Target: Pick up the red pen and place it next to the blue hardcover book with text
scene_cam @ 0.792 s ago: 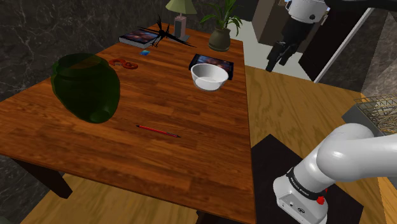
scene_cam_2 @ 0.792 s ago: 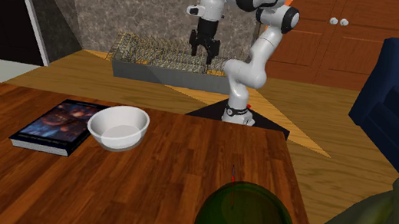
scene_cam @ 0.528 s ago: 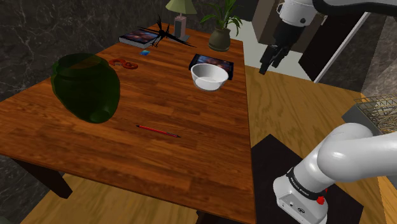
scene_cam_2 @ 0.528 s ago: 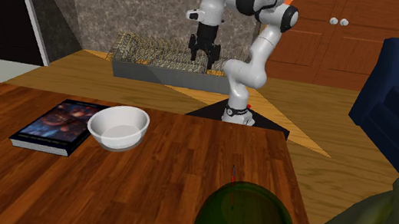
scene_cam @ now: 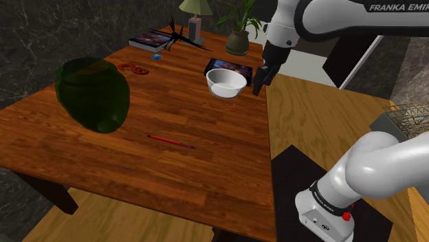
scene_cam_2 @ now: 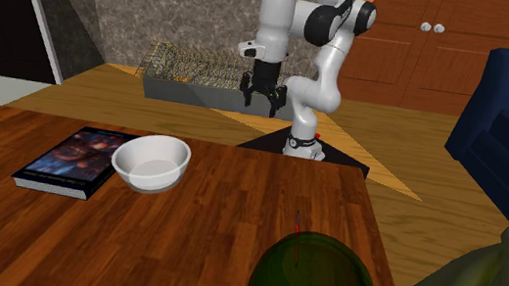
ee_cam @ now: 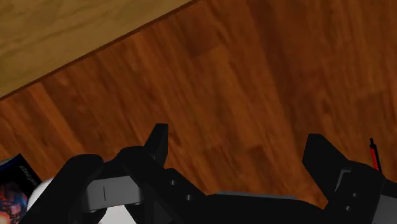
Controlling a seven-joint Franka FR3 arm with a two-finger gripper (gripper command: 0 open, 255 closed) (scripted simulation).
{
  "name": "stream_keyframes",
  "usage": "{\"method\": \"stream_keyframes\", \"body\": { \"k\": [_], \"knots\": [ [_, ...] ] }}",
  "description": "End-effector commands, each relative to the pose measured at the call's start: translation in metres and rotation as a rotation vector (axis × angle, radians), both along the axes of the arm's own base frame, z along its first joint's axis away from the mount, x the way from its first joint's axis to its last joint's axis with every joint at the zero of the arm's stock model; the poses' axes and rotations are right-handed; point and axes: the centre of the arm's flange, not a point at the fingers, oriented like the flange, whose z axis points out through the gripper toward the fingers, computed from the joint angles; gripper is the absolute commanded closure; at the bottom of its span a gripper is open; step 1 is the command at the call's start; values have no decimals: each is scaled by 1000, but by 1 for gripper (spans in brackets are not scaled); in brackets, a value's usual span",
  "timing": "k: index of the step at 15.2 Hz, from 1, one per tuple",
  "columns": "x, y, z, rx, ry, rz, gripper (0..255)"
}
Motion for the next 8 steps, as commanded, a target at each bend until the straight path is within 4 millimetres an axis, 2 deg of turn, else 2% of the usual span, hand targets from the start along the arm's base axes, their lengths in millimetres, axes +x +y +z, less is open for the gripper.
{"method": "stream_keyframes", "body": {
  "k": [1, 8],
  "knots": [
    [12, 21, -14, 6, 8, 42, 0],
    [39, 92, -65, 22, 37, 186, 0]
  ]
}}
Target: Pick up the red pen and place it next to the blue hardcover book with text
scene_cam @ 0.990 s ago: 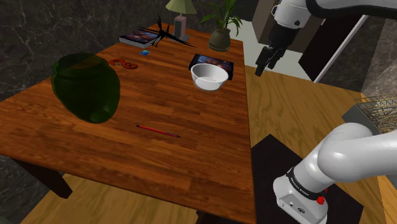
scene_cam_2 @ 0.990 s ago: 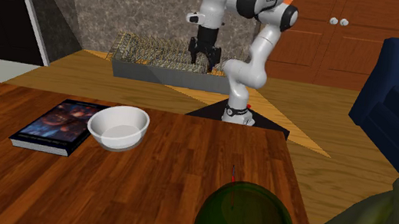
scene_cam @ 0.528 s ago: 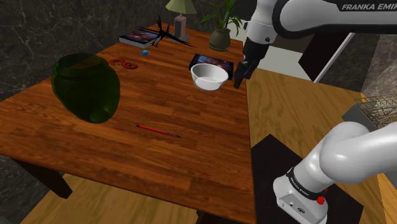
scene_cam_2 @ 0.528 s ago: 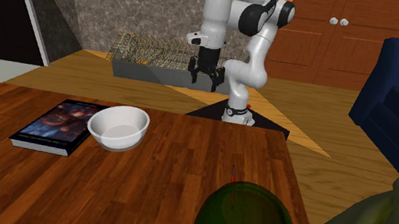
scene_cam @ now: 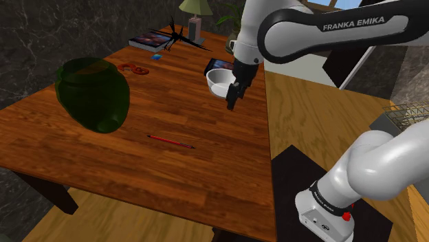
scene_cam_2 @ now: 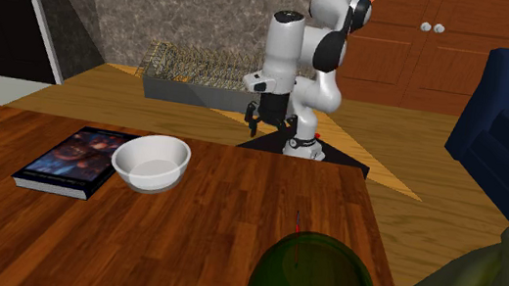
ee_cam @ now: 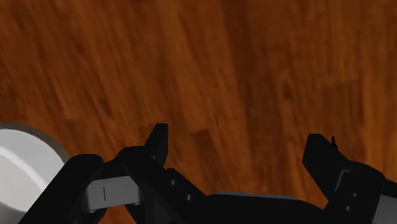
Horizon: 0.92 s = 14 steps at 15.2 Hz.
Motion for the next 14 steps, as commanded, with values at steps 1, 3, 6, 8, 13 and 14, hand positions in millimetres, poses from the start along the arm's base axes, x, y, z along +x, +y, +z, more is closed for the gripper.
{"method": "stream_keyframes", "body": {
  "k": [1, 3, 6, 8, 13, 14],
  "knots": [
    [5, 24, -17, 6, 9, 42, 0],
    [10, 45, -31, 10, 17, 84, 0],
    [16, 77, -53, 18, 29, 146, 0],
    [19, 98, -67, 22, 37, 187, 0],
    [20, 153, -102, 34, 58, 290, 0],
    [20, 162, -108, 36, 61, 306, 0]
  ]
}}
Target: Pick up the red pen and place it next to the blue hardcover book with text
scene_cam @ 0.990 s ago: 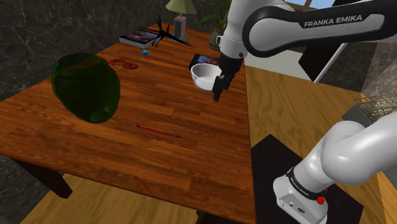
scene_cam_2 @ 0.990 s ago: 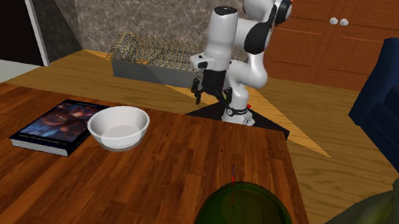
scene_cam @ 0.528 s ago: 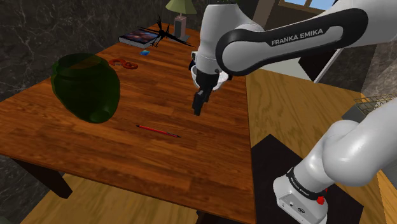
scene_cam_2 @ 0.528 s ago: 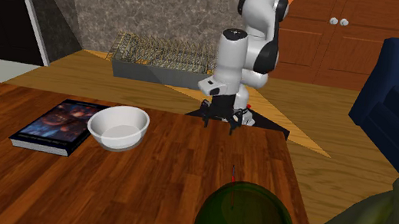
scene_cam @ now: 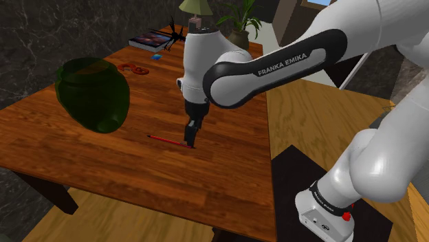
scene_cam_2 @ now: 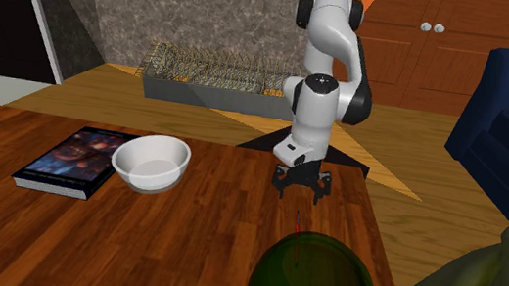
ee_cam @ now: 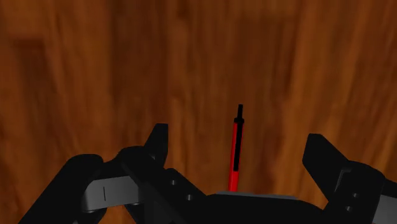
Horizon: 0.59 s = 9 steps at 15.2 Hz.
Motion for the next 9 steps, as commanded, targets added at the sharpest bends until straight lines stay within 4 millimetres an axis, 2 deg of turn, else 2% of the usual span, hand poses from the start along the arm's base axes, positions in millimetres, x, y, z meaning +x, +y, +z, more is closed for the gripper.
{"method": "stream_keyframes", "body": {
  "k": [1, 7, 9],
  "knots": [
    [-1, 9, -10, 3, 4, 19, 0],
    [-3, 10, -41, 3, 4, 19, 0],
    [-3, 10, -44, 3, 4, 19, 0]
  ]
}}
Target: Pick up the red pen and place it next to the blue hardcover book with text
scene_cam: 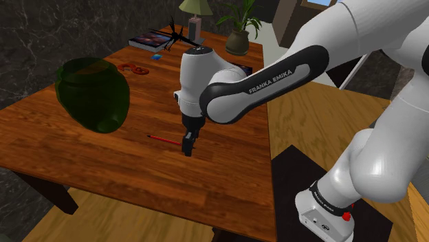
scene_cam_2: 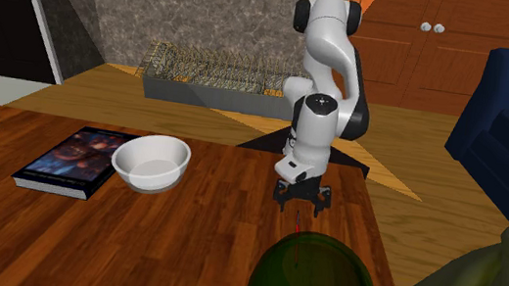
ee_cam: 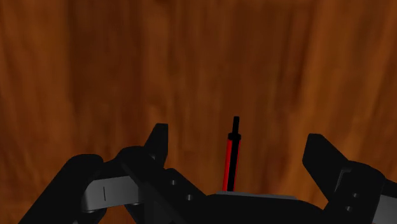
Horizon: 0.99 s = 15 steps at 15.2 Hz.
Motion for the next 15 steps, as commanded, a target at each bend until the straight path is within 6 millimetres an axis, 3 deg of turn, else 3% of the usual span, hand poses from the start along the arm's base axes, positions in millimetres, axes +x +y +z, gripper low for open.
{"method": "stream_keyframes", "body": {
  "k": [1, 6, 7, 15],
  "knots": [
    [0, 0, -2, 0, 0, 0, 0],
    [0, 0, -2, 0, 0, 0, 0],
    [0, 0, -2, 0, 0, 0, 255],
    [1, 1, -5, 0, 0, 0, 255]
  ]
}}
